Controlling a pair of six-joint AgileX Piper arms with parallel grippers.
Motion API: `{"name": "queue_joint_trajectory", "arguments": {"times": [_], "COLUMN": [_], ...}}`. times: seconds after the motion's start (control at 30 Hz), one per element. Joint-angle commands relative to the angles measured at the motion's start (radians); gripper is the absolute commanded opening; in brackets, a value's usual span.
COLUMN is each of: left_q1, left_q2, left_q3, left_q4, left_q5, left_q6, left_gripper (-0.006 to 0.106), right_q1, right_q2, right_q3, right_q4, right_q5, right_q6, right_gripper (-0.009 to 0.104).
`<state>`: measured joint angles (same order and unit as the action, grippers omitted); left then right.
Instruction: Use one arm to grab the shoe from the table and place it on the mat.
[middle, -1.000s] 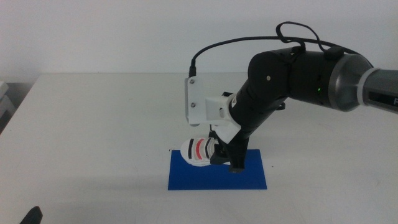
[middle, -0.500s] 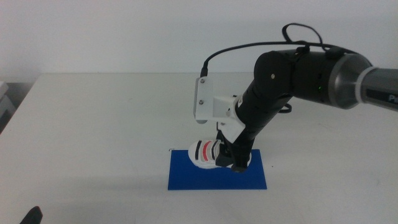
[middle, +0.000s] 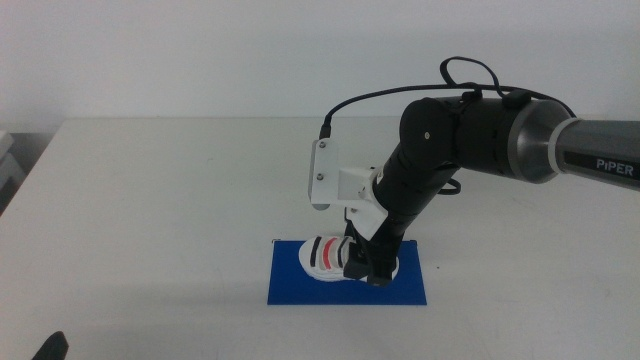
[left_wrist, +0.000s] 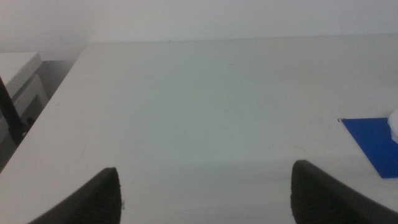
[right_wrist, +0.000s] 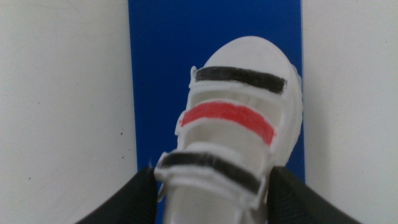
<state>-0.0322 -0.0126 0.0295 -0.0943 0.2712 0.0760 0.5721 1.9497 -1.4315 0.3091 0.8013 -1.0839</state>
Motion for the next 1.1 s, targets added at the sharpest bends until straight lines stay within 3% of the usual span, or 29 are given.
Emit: {"name": "queue_joint_trajectory", "arguments": {"times": [0.0,0.07,0.2,0.4,0.57,0.73,0.93,1.07], "left_q1": [-0.005,-0.005,-0.005,-0.005,-0.005,-0.005,-0.005,-0.005], "left_q2": [-0.014,-0.014,-0.014,-0.014,-0.014,-0.014,-0.014,-0.014], "left_q3": [0.007,0.007,0.007,0.007,0.007,0.007,0.007,0.007], "left_q4": [-0.008,-0.008,-0.008,-0.008,-0.008,-0.008,-0.008,-0.008], "left_q5": [-0.080,-0.080,-0.080,-0.080,-0.080,-0.080,-0.080,-0.080], "left_q6": [-0.005,-0.005,-0.005,-0.005,-0.005,-0.005,-0.005,-0.005], "left_gripper": [0.094,0.094,0.094,0.094,0.094,0.094,0.094,0.094], "right_q1": [-0.010,-0.010,-0.010,-0.010,-0.024,-0.043,-0.070,-0.070], "right_q2": [-0.051,-0.051,-0.055,-0.166,-0.370,-0.580,-0.867,-1.042], "right_q3": [-0.022,-0.022,-0.022,-0.022,-0.022,0.033,0.281,0.421], "right_q4": [0.007,0.007,0.007,0.008,-0.033,-0.249,-0.543,-0.621], "right_q5": [-0.014,-0.020,-0.021,-0.034,-0.093,-0.130,-0.268,-0.280], "right_q6": [-0.011,-0.011,-0.010,0.031,0.243,0.704,1.171,1.342], "right_gripper": [0.052,0.064,0.077,0.078,0.075,0.068,0.062,0.059]}}
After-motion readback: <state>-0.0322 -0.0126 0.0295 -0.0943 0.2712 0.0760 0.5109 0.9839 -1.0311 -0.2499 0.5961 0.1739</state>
